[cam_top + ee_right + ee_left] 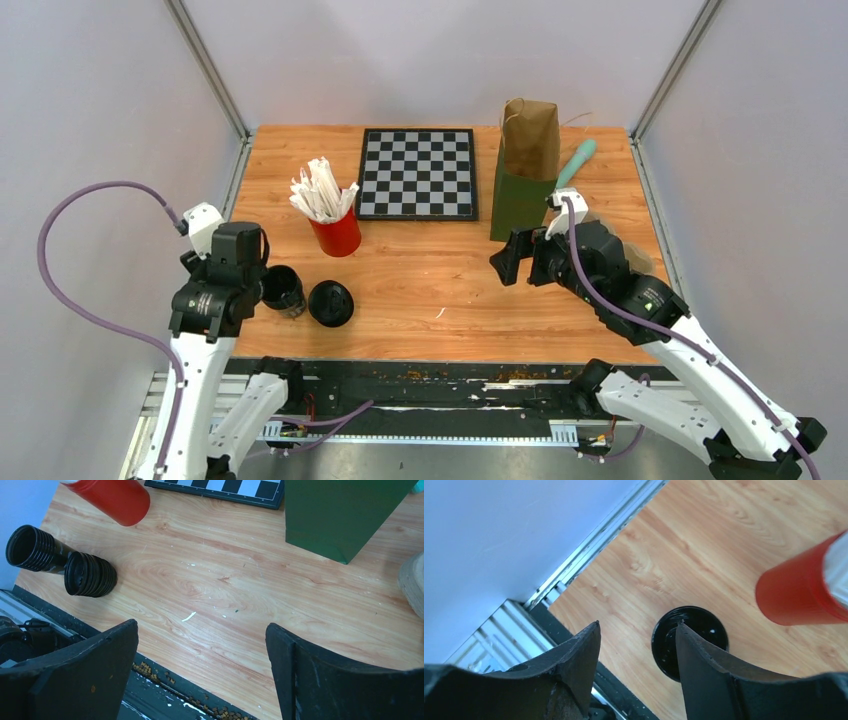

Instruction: Pack the takeout coffee

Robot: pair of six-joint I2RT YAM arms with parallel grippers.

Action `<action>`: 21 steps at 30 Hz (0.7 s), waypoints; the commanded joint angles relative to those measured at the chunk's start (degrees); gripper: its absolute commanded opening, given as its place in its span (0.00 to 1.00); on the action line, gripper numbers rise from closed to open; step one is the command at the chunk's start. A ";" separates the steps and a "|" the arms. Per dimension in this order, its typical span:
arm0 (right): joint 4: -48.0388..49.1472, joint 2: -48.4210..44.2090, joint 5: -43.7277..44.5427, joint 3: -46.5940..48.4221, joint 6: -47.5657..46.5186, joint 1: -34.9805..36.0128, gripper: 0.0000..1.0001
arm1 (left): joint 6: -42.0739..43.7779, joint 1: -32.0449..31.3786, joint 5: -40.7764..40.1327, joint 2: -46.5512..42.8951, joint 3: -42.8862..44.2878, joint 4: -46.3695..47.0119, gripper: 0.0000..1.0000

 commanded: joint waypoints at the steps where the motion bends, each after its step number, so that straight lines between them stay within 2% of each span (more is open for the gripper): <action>1: 2.67 -1.27 -2.75 -0.65 -1.22 0.36 0.98 | -1.90 4.14 -0.65 1.56 -3.94 3.03 0.61; 3: 2.62 -1.44 -4.31 -0.71 -0.90 0.38 0.98 | -1.75 6.81 4.90 1.32 -6.99 5.97 0.59; 6: 1.89 -1.57 -5.35 -0.39 -0.97 0.45 0.97 | -3.39 7.77 8.33 1.49 -9.74 8.31 0.55; 11: 0.06 -2.27 -3.94 0.00 -1.34 0.33 0.97 | -3.97 7.87 7.68 0.87 -14.46 9.93 0.49; 21: -1.22 -4.79 -1.83 -1.72 -1.11 0.33 0.96 | -6.25 7.87 6.60 0.34 -16.10 10.43 0.37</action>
